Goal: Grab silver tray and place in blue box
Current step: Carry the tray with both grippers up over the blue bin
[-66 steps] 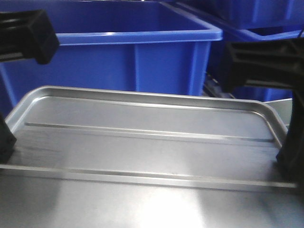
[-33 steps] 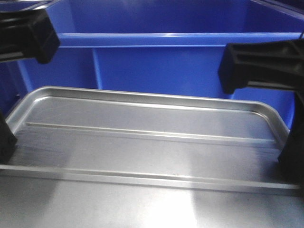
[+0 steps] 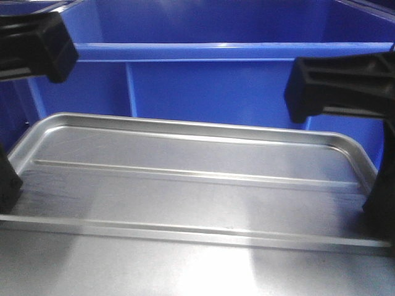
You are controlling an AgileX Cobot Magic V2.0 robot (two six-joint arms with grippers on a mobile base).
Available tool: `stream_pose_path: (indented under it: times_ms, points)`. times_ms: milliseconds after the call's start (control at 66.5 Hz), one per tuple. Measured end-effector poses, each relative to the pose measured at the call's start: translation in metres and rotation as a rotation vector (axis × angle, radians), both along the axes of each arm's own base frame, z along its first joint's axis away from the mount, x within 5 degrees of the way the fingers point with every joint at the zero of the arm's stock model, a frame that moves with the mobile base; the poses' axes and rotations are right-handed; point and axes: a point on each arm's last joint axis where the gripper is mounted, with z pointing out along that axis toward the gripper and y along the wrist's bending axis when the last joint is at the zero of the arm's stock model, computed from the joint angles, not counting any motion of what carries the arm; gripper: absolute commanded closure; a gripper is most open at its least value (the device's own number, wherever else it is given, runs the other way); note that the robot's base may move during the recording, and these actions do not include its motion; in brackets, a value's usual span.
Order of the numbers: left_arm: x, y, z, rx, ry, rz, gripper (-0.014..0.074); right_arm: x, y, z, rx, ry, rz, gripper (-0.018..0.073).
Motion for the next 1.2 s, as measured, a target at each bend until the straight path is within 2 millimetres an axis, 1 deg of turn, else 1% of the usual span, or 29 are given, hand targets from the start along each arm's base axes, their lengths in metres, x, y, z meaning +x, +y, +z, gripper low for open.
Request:
stream_pose_path:
  times_ms: [1204]
  points:
    - [0.0000, -0.0002, 0.0001, -0.002, -0.001, -0.001, 0.0610, -0.0002, -0.0002, -0.0001, -0.002, 0.003, -0.001, 0.0500]
